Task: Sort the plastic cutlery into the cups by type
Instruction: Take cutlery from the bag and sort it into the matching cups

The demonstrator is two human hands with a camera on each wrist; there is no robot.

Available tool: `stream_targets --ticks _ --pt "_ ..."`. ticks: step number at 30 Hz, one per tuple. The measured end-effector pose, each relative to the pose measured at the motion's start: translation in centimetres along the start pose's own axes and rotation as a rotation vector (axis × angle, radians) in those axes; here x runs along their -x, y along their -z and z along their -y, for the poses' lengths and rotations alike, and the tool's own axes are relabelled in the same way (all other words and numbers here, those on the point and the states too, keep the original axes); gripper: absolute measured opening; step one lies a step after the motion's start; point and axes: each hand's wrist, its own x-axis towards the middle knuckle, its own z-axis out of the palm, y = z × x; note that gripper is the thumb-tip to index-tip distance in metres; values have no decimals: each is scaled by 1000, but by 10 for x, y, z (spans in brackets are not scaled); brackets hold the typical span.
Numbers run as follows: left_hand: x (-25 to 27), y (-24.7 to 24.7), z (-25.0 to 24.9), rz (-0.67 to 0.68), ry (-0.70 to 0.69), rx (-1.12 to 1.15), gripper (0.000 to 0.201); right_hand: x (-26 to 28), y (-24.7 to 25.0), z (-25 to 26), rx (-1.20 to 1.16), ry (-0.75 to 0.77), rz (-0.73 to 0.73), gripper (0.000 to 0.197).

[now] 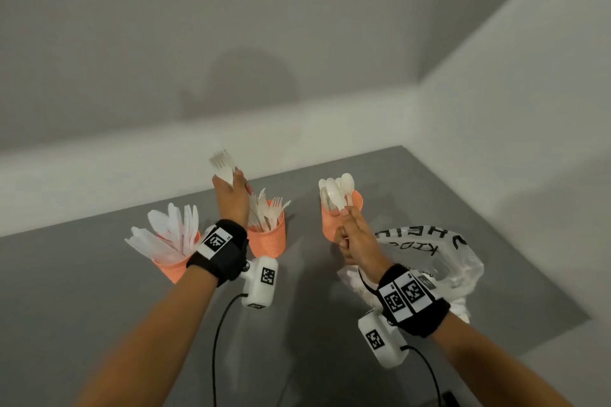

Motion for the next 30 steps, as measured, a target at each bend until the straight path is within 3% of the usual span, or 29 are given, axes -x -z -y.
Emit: stream_targets --ticks 4,8,14,17,21,25,26,30 --pt "-2 -11 10 51 -149 -120 21 -3 9 -1 -24 58 -77 25" --pt "9 -8 43 159 -114 -280 23 -7 20 3 -102 141 -129 23" --pt "16 4 68 260 -277 -489 56 -28 40 17 -108 225 -184 22" --pt "14 7 63 306 -333 -634 64 -43 48 25 -77 286 -200 18" --pt "6 10 58 399 -524 -891 52 -52 53 33 10 352 -236 21" --pt "-3 17 62 435 -715 -958 18 -57 57 36 82 388 -252 21" --pt "-4 19 62 458 -726 -969 19 -60 59 36 97 390 -266 23" --pt "-2 26 68 567 -677 -1208 66 -68 60 36 133 398 -300 38"
